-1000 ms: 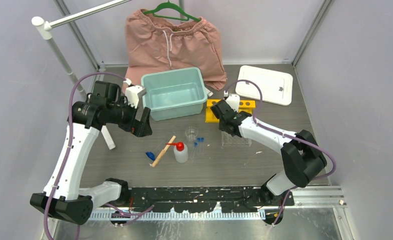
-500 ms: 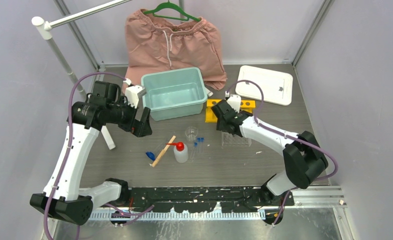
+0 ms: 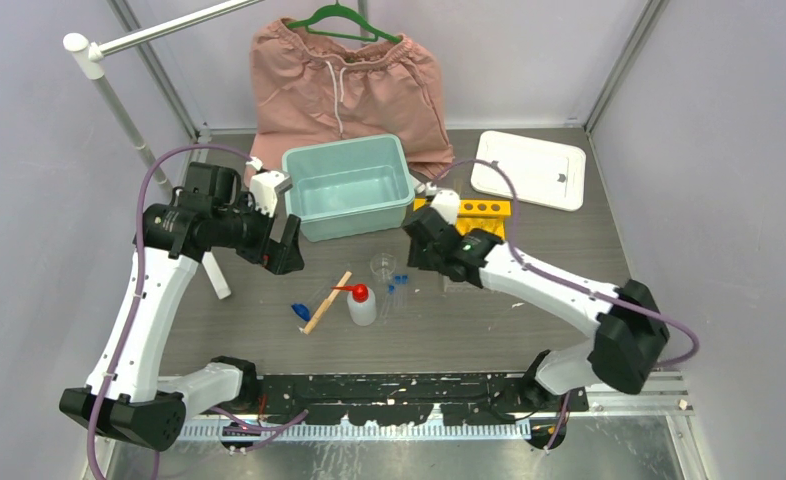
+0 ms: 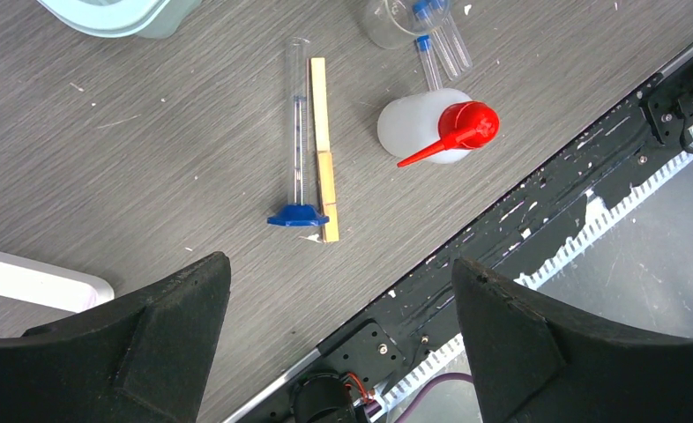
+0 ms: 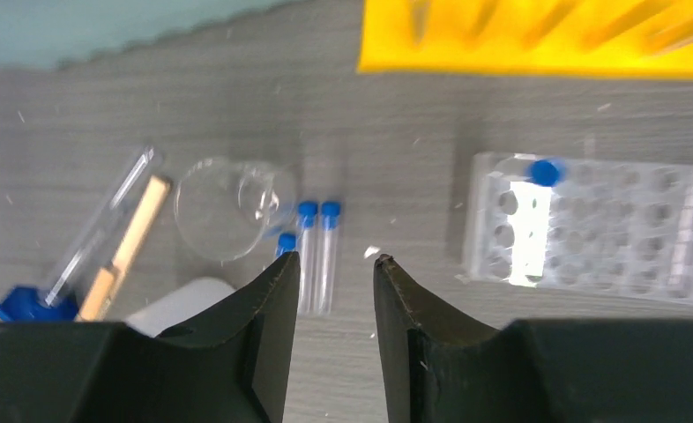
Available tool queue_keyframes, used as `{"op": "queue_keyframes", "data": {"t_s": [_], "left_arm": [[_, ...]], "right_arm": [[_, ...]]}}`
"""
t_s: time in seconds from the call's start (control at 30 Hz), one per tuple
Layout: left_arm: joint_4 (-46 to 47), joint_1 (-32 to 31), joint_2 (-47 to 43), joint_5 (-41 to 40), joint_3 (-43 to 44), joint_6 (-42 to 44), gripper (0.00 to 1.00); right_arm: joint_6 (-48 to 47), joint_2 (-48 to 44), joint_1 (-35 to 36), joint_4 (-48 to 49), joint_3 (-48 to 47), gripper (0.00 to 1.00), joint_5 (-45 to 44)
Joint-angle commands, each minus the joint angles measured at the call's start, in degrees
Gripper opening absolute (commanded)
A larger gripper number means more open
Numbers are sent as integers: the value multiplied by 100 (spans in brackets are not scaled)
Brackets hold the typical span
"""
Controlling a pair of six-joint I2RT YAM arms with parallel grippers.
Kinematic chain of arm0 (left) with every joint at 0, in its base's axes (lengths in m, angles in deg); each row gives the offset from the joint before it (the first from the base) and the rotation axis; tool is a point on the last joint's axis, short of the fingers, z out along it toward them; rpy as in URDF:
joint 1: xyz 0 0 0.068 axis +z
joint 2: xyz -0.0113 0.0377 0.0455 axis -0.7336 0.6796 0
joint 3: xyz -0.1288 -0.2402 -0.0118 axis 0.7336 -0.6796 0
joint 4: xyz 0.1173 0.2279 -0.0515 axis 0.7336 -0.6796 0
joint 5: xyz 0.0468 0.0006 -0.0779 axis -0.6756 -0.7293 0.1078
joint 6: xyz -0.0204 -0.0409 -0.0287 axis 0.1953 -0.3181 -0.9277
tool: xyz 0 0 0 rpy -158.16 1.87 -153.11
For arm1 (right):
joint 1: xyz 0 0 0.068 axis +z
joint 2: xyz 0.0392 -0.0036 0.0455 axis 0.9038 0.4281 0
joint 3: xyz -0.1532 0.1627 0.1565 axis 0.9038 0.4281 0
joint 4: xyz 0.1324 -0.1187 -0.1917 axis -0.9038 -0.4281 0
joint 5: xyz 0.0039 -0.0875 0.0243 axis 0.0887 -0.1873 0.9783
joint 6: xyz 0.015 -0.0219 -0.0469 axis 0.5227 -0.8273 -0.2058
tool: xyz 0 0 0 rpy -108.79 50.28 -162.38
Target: Organize the chemistry lab equipment
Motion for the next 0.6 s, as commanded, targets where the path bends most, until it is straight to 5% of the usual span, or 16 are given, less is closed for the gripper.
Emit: {"op": "queue_keyframes", "data": {"t_s": [0.0,0.57], "left_arm": [[73,1,-33,-29,233,36,96],[-29,1,-16,-41,355,99,96]], "right_arm": [[468,748,300,233,-87,41,589],[681,2040,287,816,-58,35,746]]}}
